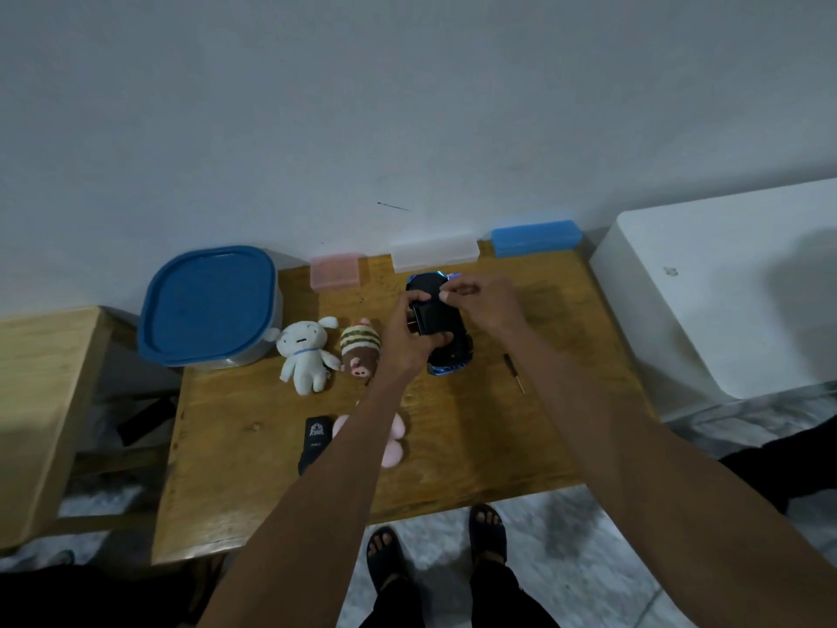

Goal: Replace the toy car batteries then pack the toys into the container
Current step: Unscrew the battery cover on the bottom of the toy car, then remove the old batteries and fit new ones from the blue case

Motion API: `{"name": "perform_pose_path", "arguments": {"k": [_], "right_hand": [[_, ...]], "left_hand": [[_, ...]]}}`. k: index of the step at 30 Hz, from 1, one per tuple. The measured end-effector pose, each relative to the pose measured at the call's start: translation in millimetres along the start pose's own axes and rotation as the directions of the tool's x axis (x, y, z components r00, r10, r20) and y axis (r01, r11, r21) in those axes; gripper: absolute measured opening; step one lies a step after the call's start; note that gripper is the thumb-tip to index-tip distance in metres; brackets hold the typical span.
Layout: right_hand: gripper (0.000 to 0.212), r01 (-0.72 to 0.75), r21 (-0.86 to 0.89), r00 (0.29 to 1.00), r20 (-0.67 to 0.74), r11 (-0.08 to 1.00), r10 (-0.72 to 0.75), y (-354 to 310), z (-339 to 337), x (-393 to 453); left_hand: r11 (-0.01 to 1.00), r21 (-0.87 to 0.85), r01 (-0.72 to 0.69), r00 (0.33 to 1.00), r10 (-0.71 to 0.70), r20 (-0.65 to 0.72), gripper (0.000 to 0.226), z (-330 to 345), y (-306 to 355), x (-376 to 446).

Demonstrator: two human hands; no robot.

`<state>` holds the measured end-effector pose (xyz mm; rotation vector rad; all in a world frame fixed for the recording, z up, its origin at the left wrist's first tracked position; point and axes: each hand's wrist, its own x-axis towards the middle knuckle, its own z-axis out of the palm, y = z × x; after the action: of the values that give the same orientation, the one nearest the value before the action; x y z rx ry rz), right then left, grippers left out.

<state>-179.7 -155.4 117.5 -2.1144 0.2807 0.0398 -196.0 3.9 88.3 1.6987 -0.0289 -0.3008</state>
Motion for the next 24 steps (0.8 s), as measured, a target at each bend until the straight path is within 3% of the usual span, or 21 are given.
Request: {"name": "perform_pose_path", "arguments": {"k": [8, 15, 20, 24], "right_hand": [[0.017, -0.04, -0.003, 0.998, 0.038, 0.999, 0.04, -8, 5, -3], [0.012, -0.105, 0.108, 0.984, 0.157, 0.989, 0.088, -16, -10, 1], [0.01, -0.17, 0.337, 0.978, -0.053, 0.926, 0.199, -9, -22, 4], [0.012, -0.245, 0.327, 0.921, -0.215, 0.913, 0.324, 20, -24, 4]], "left_hand": [[1.0, 0.016, -0.013, 1.0, 0.013, -0.011, 0.065, -9, -6, 0], [1.0, 0.021, 0.006, 1.0, -0.006, -0.007, 0.082, -16, -8, 0], [0.999, -0.002, 0.045, 0.999, -0.045, 0.011, 0.097, -17, -3, 0], [0.999, 0.027, 0.039, 0.999, -0.04, 0.037, 0.1, -19, -6, -1]]}}
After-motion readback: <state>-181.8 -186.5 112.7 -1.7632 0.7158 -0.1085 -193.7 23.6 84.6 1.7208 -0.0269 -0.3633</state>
